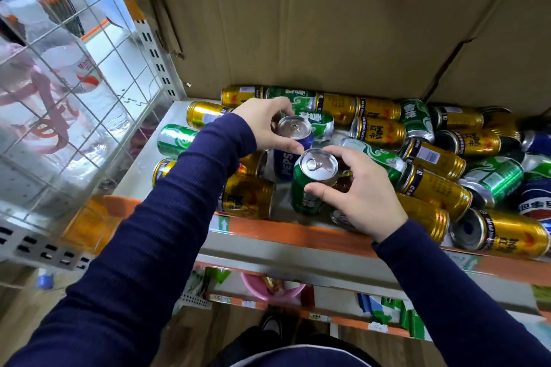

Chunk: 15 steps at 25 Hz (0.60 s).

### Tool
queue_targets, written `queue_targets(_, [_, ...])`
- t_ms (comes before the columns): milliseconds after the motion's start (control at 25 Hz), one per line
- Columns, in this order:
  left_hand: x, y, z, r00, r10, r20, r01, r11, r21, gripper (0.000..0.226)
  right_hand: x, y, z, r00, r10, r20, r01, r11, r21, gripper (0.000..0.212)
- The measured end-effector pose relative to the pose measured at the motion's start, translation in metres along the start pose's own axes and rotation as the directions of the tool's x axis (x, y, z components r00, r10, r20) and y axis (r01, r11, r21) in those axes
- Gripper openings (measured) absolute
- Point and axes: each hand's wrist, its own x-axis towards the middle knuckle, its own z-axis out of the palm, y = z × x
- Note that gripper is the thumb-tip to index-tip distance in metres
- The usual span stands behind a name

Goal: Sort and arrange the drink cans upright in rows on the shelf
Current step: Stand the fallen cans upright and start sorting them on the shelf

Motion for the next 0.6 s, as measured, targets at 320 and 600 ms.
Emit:
queue_targets(320, [-0.089,-0.045,-0.002,0.953,-0.067,-0.296,0.021,0.987,-0.157,0.041,-0.003,-0.048,0.013,0.885,-0.466,-0.007,0.459,0.874,-0.157,0.049])
queue_targets(600, [-0.134,-0.099,0.009,0.974,-0.024,-0.225,0.021,1.0,-0.019,0.043,-0.001,-0.057,0.097,0.95,-0.028,0.311,0.121,0.951,-0.286,0.07])
